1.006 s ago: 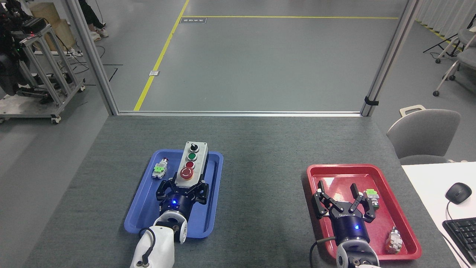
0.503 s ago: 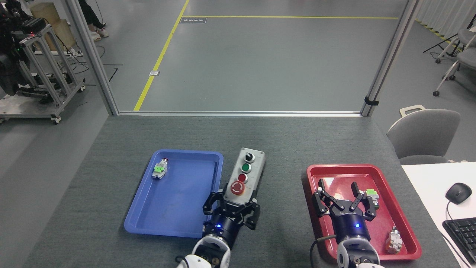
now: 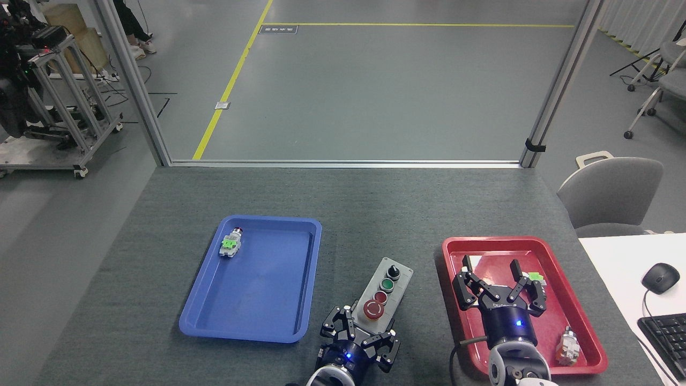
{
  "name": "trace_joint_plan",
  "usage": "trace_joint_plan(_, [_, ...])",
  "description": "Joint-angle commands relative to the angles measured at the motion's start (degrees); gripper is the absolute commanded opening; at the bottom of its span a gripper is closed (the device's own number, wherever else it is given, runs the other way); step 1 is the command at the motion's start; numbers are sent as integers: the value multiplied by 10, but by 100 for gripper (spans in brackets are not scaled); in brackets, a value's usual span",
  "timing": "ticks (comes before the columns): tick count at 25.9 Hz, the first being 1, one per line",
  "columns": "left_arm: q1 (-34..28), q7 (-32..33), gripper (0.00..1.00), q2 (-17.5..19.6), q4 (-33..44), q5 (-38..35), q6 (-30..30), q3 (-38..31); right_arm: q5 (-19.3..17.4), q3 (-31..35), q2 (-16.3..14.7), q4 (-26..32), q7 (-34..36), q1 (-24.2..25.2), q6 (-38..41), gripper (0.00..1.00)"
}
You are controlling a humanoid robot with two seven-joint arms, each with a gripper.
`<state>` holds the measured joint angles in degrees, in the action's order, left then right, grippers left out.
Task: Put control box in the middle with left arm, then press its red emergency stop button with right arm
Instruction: 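Set the control box down between the trays and open the left gripper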
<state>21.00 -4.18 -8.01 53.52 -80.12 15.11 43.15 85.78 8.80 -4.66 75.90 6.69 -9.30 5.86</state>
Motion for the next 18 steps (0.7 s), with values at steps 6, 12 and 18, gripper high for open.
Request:
trace_joint_plan(6, [-1,0,96,1,15,6,3,0,0,3,-4,5,0,0,-8,100])
trace_joint_plan(12, [-66,1,98,25,153,7,-4,-5,0,17,-4,6,0,0,-8,100])
trace_joint_plan(18, [-153,1,98,179,353,21,-7,-46,-1,17,-7,6,5,-2,0,80])
